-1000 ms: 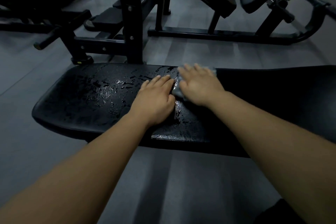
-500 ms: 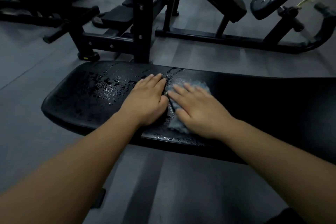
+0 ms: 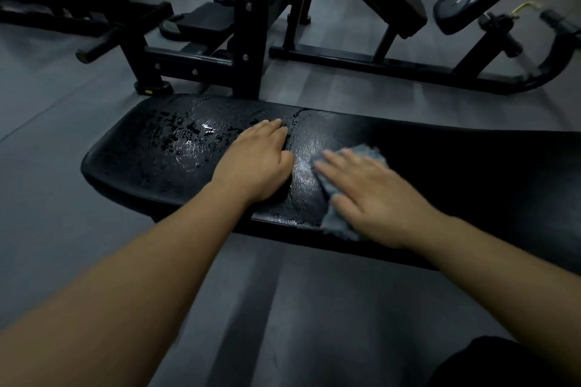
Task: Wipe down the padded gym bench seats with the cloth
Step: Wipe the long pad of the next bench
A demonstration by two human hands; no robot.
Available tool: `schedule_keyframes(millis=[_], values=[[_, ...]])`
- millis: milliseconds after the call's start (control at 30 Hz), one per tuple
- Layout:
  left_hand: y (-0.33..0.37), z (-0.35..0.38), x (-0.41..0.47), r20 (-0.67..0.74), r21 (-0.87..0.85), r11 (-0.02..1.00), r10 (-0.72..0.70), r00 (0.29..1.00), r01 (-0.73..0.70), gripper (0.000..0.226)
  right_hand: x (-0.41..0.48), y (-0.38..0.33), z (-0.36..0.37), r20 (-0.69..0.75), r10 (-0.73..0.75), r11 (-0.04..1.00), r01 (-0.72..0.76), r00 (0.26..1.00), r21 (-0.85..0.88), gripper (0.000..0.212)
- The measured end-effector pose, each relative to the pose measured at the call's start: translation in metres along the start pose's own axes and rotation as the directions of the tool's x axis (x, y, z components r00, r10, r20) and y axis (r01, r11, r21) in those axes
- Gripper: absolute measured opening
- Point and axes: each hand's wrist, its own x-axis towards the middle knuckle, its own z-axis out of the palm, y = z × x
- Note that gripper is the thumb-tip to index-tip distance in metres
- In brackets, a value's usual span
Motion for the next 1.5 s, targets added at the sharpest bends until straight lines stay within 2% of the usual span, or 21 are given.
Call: schedule_keyframes(millis=[67, 133, 167, 233, 300, 367, 500, 567, 633, 700, 767, 833, 900, 933, 1000, 1067, 1100, 1200, 1300, 1400, 1500], values=[[0.003, -0.003, -0.003, 0.033, 0.014, 1.0, 0.002, 0.999, -0.002, 0.077, 0.013, 0.016, -0.001, -0.026, 0.162, 0.986, -0.162, 0.987, -0.027, 0.072], [0.004, -0.004, -0.007, 0.059, 0.029, 1.0, 0.005, 0.998, -0.007, 0.079, 0.03, -0.007, 0.003, -0.069, 0.262, 0.964, -0.264, 0.963, -0.038, 0.073], [0.003, -0.004, -0.009, 0.062, 0.036, 0.999, 0.012, 0.998, -0.014, 0.079, 0.03, -0.025, 0.006, -0.073, 0.237, 0.97, -0.24, 0.969, -0.04, 0.073], [0.0, -0.004, -0.015, 0.066, 0.06, 0.997, 0.042, 0.997, -0.046, 0.078, 0.005, -0.055, 0.013, -0.076, 0.071, 0.997, -0.074, 0.995, -0.038, 0.073], [-0.007, -0.005, -0.023, 0.066, 0.072, 0.995, 0.066, 0.996, -0.071, 0.076, -0.031, -0.057, 0.016, -0.075, -0.051, 0.999, 0.05, 0.996, -0.012, 0.068], [-0.01, -0.007, -0.031, 0.06, 0.064, 0.996, 0.057, 0.997, -0.061, 0.074, -0.039, -0.032, 0.012, -0.063, -0.029, 1.0, 0.028, 0.998, -0.01, 0.067], [-0.008, -0.007, -0.035, 0.008, 0.038, 0.999, 0.005, 1.0, -0.005, 0.072, 0.018, -0.019, 0.005, -0.058, 0.224, 0.974, -0.225, 0.973, -0.022, 0.064], [-0.009, -0.007, -0.033, 0.017, 0.023, 1.0, 0.007, 1.0, -0.008, 0.071, 0.029, -0.043, 0.008, -0.063, 0.175, 0.984, -0.176, 0.983, -0.019, 0.069], [-0.017, -0.01, -0.032, 0.041, 0.05, 0.998, 0.044, 0.998, -0.046, 0.064, 0.01, -0.06, 0.009, -0.046, 0.009, 1.0, -0.009, 0.999, -0.01, 0.079], [-0.029, -0.015, -0.033, 0.072, 0.107, 0.99, 0.085, 0.994, -0.092, 0.057, -0.005, -0.048, 0.004, 0.002, -0.063, 0.998, 0.063, 0.998, 0.015, 0.089], [-0.038, -0.018, -0.038, 0.074, 0.158, 0.984, 0.07, 0.995, -0.081, 0.063, 0.013, -0.024, -0.001, -0.002, 0.019, 1.0, -0.019, 1.0, 0.018, 0.094], [-0.04, -0.016, -0.041, 0.068, 0.142, 0.989, 0.036, 0.997, -0.045, 0.069, 0.049, -0.015, -0.001, -0.015, 0.173, 0.985, -0.173, 0.985, -0.005, 0.083], [-0.042, -0.014, -0.041, 0.052, 0.102, 0.995, 0.013, 0.999, -0.019, 0.07, 0.076, -0.032, 0.005, -0.039, 0.232, 0.973, -0.232, 0.972, -0.008, 0.075], [-0.043, -0.013, -0.041, 0.045, 0.079, 0.997, 0.008, 0.999, -0.012, 0.07, 0.078, -0.045, 0.007, -0.041, 0.202, 0.979, -0.203, 0.978, -0.013, 0.074], [-0.045, -0.012, -0.04, 0.035, 0.044, 0.999, 0.01, 0.999, -0.011, 0.071, 0.057, -0.065, 0.009, -0.03, 0.035, 0.999, -0.036, 0.999, -0.026, 0.076], [-0.047, -0.012, -0.04, 0.034, 0.032, 0.999, 0.019, 0.999, -0.02, 0.071, 0.028, -0.062, 0.006, 0.004, -0.107, 0.994, 0.107, 0.994, -0.03, 0.08], [-0.048, -0.011, -0.04, 0.033, 0.031, 0.999, 0.019, 0.999, -0.02, 0.071, 0.025, -0.05, 0.004, 0.018, -0.119, 0.993, 0.119, 0.993, -0.023, 0.081], [-0.045, -0.011, -0.04, 0.036, 0.037, 0.999, -0.017, 0.999, 0.015, 0.072, 0.062, -0.013, 0.0, -0.014, 0.079, 0.997, -0.079, 0.997, -0.012, 0.08], [-0.044, -0.014, -0.036, 0.052, 0.086, 0.995, -0.055, 0.997, 0.05, 0.077, 0.111, -0.028, 0.004, -0.057, 0.233, 0.972, -0.234, 0.971, -0.017, 0.067], [-0.056, -0.02, -0.031, 0.015, 0.184, 0.983, -0.009, 1.0, 0.006, 0.083, 0.101, -0.063, 0.005, -0.033, 0.079, 0.997, -0.078, 0.996, 0.018, 0.06], [-0.07, -0.02, -0.03, -0.008, 0.166, 0.986, -0.032, 0.999, 0.033, 0.073, 0.077, -0.051, 0.001, -0.017, -0.048, 0.997, 0.049, 0.999, 0.055, 0.066]])
